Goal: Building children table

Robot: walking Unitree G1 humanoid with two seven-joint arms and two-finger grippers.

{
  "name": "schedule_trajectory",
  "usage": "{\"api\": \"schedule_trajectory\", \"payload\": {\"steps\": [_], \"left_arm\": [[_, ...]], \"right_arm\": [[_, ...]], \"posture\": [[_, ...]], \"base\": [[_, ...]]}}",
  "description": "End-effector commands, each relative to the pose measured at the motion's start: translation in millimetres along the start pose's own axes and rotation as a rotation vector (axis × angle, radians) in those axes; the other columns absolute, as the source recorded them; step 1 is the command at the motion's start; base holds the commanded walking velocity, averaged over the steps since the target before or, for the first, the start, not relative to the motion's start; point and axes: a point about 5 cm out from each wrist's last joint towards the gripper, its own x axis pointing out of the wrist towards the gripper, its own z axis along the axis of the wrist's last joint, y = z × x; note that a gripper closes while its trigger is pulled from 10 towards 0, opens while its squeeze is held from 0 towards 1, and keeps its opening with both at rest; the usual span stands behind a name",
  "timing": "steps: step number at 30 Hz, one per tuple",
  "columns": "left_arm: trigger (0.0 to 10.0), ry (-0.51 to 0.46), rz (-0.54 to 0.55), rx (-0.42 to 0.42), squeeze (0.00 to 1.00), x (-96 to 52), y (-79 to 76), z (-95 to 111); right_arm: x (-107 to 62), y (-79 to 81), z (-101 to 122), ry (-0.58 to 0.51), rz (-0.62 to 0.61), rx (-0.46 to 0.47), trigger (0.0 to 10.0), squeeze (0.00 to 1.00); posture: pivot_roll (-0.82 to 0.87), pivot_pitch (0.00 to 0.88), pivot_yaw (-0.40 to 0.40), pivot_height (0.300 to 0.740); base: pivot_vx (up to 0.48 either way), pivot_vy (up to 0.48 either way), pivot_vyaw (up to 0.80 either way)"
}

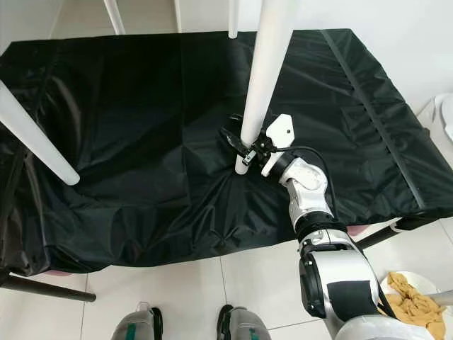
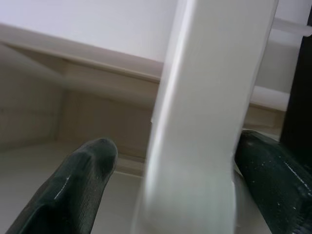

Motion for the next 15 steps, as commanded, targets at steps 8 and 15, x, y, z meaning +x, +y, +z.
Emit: {"api": "schedule_trajectory", "payload": {"steps": [8, 15], "left_arm": [[10.0, 0.069, 0.3, 0.047, 0.0, -20.6, 32.3, -7], [10.0, 0.123, 0.399, -0.206, 0.0, -39.9, 28.8, -30]], "right_arm": [[-14.5, 24.4, -37, 0.177, 0.042, 0.112, 10.0, 0.0], [-12.9, 24.8, -37, 0.179, 0.043, 0.113, 10.0, 0.0]], "posture": [[0.3, 0.202, 0.013, 0.74], [0.3, 0.205, 0.01, 0.74]], "base": [[0.0, 0.0, 0.0], [0.0, 0.0, 0.0]]}}
